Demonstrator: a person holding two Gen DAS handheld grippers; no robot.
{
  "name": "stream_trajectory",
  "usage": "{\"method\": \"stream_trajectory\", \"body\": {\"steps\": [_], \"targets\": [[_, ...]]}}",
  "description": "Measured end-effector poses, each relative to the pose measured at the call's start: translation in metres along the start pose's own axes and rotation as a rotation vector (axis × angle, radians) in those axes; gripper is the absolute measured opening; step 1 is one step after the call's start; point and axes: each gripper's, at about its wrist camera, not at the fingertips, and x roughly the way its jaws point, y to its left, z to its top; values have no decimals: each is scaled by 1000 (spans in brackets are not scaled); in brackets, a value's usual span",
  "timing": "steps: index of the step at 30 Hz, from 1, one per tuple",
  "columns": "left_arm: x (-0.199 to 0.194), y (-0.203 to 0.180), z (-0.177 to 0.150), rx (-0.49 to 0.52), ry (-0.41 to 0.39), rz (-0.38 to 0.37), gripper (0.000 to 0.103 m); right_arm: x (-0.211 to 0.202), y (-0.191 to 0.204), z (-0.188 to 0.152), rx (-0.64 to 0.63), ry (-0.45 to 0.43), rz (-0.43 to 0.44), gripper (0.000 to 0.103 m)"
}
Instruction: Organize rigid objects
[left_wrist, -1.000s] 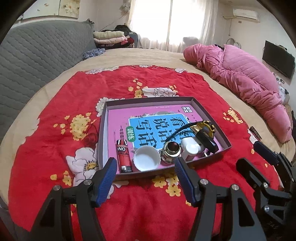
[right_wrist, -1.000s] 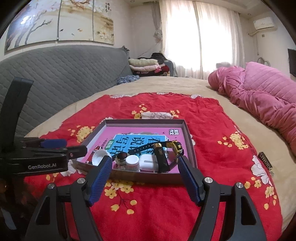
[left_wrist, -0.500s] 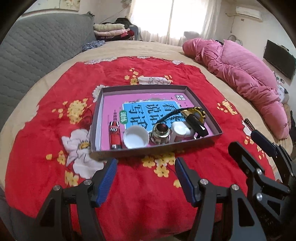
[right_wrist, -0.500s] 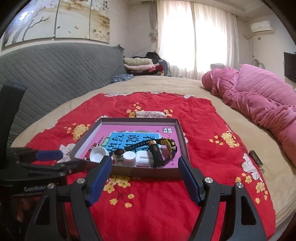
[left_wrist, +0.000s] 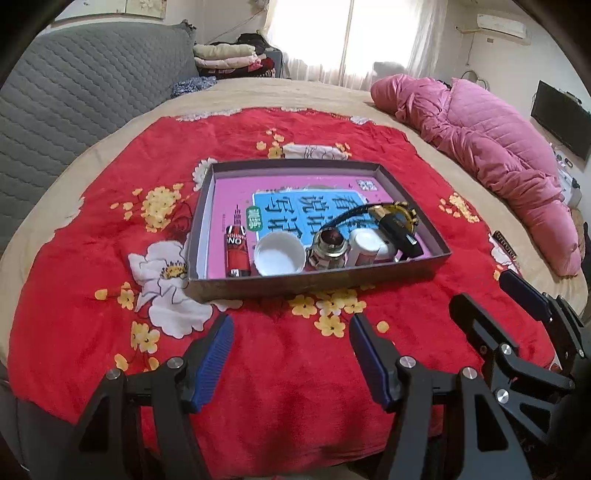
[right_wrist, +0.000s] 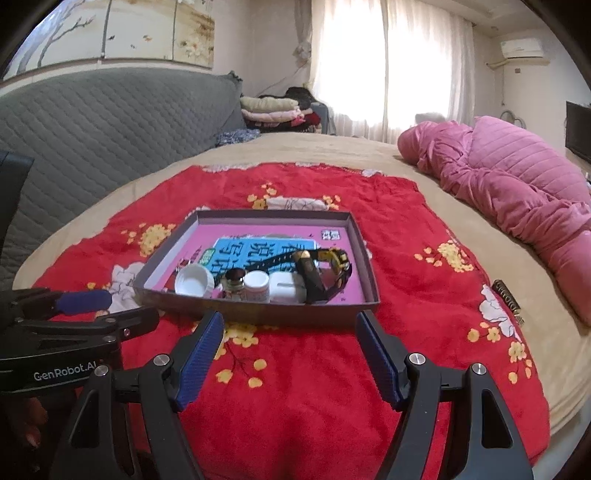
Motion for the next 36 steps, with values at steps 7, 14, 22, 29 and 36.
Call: {"method": "stream_trajectory", "body": {"steps": [7, 14, 22, 29, 36], "targets": [[11, 4, -6, -12, 18, 5, 64, 11, 1, -8, 12, 33, 5, 75], [24, 5, -10, -5, 42, 25, 64, 22, -4, -11, 31, 50, -6, 75], [27, 5, -10, 4, 28, 41, 64, 31, -10, -15, 46, 67, -18, 75], [28, 6, -10, 8, 28, 47, 64, 33, -6, -16, 25, 70, -14, 75], [28, 7, -10, 9, 28, 53, 64, 32, -8, -16, 30, 69, -16, 75]]}}
